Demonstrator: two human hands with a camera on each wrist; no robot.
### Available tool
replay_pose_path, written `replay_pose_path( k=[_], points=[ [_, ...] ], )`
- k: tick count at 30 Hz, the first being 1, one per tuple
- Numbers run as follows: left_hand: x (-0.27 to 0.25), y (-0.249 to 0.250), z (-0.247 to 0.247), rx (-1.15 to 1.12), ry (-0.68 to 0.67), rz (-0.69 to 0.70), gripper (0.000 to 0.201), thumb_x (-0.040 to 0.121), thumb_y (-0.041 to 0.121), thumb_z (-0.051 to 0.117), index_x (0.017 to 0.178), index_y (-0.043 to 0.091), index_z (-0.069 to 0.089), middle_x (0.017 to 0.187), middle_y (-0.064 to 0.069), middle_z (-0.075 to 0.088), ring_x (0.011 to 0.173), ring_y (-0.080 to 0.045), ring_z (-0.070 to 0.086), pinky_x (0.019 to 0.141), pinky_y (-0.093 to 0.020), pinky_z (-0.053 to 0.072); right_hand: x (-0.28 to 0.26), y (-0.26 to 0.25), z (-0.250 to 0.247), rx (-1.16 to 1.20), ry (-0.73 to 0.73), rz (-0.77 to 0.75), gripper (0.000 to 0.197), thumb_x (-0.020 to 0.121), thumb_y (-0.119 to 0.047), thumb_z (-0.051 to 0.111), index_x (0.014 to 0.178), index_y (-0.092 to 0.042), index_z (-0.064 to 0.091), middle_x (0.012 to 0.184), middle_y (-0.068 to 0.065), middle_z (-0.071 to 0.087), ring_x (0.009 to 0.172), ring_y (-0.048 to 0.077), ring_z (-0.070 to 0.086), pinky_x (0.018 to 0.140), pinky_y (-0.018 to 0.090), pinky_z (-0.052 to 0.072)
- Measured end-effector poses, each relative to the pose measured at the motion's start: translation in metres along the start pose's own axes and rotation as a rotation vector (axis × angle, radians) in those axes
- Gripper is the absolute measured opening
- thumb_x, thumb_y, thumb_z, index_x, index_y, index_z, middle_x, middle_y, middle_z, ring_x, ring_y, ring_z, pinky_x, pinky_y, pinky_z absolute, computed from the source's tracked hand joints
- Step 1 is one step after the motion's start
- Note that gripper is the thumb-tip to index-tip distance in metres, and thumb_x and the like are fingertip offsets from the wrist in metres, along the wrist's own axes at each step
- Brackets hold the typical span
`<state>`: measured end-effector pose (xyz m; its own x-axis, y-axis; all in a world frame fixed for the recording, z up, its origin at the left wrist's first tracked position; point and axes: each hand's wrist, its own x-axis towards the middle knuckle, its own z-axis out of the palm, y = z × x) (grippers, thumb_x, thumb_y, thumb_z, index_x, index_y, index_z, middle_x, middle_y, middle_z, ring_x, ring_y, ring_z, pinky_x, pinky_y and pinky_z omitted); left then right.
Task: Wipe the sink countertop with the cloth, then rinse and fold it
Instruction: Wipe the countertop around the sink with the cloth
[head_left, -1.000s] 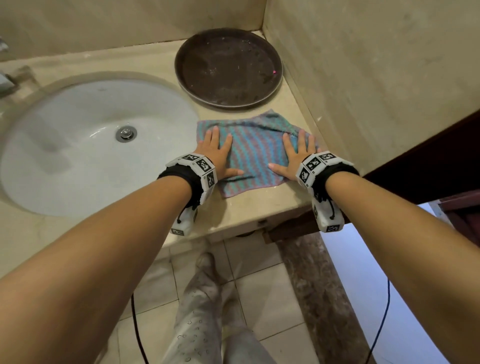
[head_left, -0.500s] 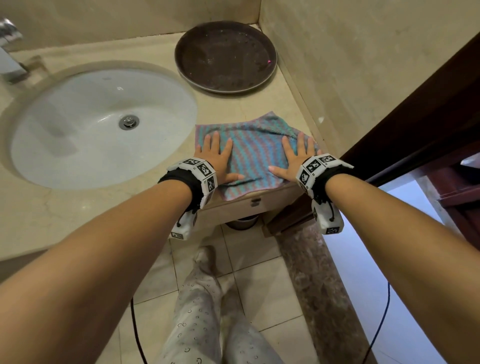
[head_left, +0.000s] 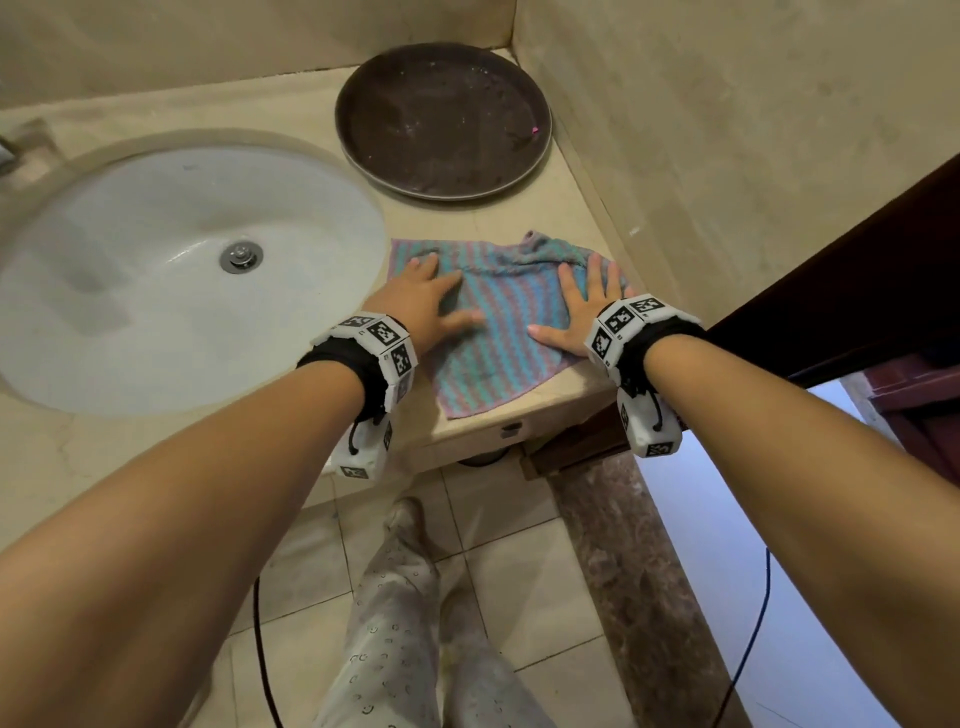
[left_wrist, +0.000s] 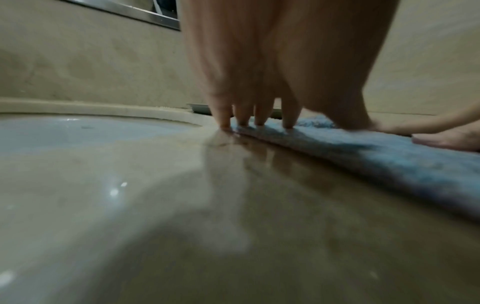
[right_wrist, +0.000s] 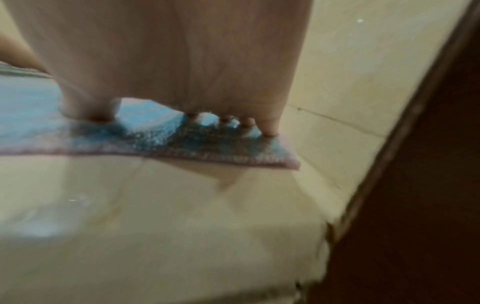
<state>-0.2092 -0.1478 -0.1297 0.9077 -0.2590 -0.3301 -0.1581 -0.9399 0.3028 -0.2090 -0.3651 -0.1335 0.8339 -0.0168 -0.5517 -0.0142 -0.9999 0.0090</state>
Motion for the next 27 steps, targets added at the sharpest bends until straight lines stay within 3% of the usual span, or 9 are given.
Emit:
replay_pose_path(
  k=[1,3,7,14,22,25,27],
  points=[
    [0.002,-0.005,-0.002,-0.073,0.135,-0.031,0.062,0.088,0.059,0.043,0.132,0.016,0.046,0.139,-0.012,0.043,0.13,-0.031,0.042,0.103,-0.043,0.039,0.006,-0.001,-0.003,0.002,-0.001,-0.004,0.098,0.08,-0.074,0.035,0.149,-0.024,-0.014,0.157,0.012,-0.024,0.145,0.036,-0.018,0.118,0.049,-0.004],
    [0.007,-0.012,-0.009,-0.114,0.328,-0.107,0.047,0.093,0.049,0.04,0.115,0.011,0.057,0.119,-0.011,0.057,0.11,-0.031,0.054,0.087,-0.041,0.047,0.019,-0.003,-0.01,0.005,0.001,-0.005,0.1,0.079,-0.075,0.035,0.149,-0.024,-0.014,0.156,0.012,-0.024,0.145,0.036,-0.018,0.118,0.048,-0.005],
    [0.027,-0.023,-0.03,-0.107,0.406,-0.123,0.035,0.096,0.035,0.041,0.111,0.01,0.061,0.117,-0.013,0.059,0.11,-0.031,0.054,0.085,-0.041,0.045,0.051,-0.01,-0.026,0.003,0.02,-0.012,0.102,0.077,-0.077,0.035,0.15,-0.025,-0.013,0.157,0.012,-0.023,0.145,0.036,-0.017,0.118,0.048,-0.006],
    [0.069,-0.054,-0.06,-0.187,0.352,-0.213,0.03,0.092,0.033,0.047,0.104,0.012,0.065,0.112,-0.01,0.066,0.103,-0.031,0.06,0.082,-0.035,0.046,0.101,-0.026,-0.055,-0.022,0.045,0.014,0.102,0.078,-0.076,0.034,0.15,-0.02,-0.011,0.157,0.014,-0.021,0.146,0.036,-0.017,0.119,0.046,-0.007],
    [0.096,-0.06,-0.08,-0.042,0.212,-0.122,0.035,0.093,0.041,0.045,0.097,0.014,0.066,0.097,-0.012,0.069,0.092,-0.033,0.062,0.07,-0.034,0.046,0.112,-0.032,-0.071,-0.045,-0.015,0.059,0.097,0.083,-0.069,0.039,0.151,-0.018,-0.009,0.157,0.015,-0.021,0.146,0.036,-0.014,0.119,0.046,-0.003],
    [0.095,-0.055,-0.082,-0.02,0.194,-0.109,0.036,0.093,0.043,0.044,0.095,0.015,0.066,0.095,-0.012,0.069,0.091,-0.033,0.062,0.071,-0.034,0.047,0.108,-0.029,-0.084,-0.042,-0.035,0.003,0.091,0.087,-0.055,0.049,0.151,-0.015,-0.002,0.158,0.018,-0.013,0.147,0.036,-0.005,0.121,0.046,0.008],
    [0.09,-0.05,-0.082,-0.013,0.185,-0.09,0.035,0.093,0.042,0.045,0.096,0.014,0.065,0.095,-0.012,0.069,0.091,-0.033,0.062,0.071,-0.034,0.047,0.1,-0.028,-0.094,-0.11,-0.027,-0.015,0.084,0.086,-0.04,0.06,0.15,-0.011,0.014,0.157,0.02,0.012,0.143,0.037,0.022,0.115,0.046,0.028]
  ],
)
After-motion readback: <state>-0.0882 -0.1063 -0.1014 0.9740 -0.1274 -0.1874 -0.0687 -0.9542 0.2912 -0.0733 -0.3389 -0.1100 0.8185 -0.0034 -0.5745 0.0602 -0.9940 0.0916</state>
